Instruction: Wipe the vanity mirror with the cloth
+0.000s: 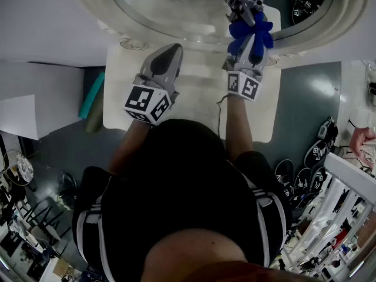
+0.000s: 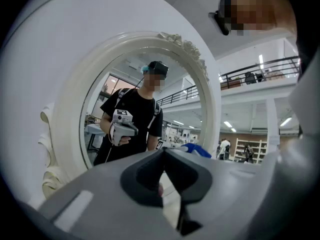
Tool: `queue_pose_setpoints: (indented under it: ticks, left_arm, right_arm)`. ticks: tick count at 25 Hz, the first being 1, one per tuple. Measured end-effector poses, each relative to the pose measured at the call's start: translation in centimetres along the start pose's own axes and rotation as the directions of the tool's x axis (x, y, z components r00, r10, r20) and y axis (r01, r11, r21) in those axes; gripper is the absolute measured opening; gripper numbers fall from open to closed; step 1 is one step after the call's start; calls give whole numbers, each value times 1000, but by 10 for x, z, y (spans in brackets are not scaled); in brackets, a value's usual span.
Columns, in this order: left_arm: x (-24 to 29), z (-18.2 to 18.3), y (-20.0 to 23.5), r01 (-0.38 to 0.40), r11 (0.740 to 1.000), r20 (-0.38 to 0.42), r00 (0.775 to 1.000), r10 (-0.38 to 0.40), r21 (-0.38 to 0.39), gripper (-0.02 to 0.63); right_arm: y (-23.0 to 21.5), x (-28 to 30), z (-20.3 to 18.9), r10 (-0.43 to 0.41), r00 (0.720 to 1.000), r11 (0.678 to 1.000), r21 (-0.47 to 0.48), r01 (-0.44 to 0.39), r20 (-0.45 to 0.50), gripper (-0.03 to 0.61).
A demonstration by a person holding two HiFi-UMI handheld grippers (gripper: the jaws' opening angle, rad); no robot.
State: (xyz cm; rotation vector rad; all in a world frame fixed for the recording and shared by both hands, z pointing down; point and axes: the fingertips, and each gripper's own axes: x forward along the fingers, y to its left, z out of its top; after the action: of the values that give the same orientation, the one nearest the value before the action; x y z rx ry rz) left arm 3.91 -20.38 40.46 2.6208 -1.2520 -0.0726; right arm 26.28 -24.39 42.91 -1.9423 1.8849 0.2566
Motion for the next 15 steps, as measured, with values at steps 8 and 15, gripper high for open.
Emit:
queue_pose_setpoints:
  ticks: [8, 15]
  left_arm:
    - [-2, 7, -2, -16, 1000, 26, 1000, 16, -16, 9]
    - [-25, 14, 30, -27, 999, 57, 998, 30, -43, 9]
  right_arm:
    - [18, 5, 16, 75, 997, 997, -13, -75, 29, 43]
    - [83, 13, 12, 166, 985, 986, -37, -164, 36, 40]
